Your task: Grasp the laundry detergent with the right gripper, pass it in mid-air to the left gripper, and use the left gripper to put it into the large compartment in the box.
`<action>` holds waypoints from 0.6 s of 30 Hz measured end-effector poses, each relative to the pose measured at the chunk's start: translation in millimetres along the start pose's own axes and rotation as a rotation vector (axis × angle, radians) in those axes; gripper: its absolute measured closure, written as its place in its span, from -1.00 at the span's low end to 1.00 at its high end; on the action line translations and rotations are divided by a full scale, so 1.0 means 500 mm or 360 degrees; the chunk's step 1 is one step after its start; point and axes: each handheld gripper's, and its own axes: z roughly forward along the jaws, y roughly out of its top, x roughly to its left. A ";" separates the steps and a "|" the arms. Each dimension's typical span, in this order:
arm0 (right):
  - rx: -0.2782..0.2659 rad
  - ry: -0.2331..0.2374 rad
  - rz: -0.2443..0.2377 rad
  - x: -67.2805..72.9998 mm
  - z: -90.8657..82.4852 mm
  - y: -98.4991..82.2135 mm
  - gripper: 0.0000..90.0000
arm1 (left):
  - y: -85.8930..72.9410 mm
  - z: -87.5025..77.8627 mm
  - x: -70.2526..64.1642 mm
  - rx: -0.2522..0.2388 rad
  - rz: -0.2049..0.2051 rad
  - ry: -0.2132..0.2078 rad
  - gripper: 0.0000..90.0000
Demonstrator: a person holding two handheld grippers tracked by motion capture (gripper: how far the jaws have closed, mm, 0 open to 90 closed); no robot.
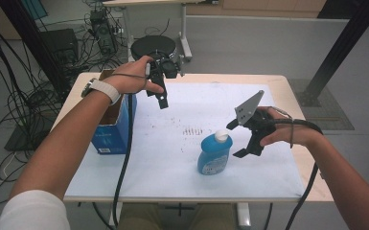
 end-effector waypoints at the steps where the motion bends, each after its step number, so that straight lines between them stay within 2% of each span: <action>1: -0.0014 0.0005 -0.0001 0.001 0.002 -0.002 -0.92 | 0.000 0.000 -0.001 -0.0002 -0.0005 -0.0001 -0.76; 18: -0.0050 0.0019 0.0003 0.001 0.019 -0.013 -0.92 | -0.001 0.005 -0.003 0.0004 -0.0015 -0.0004 -0.76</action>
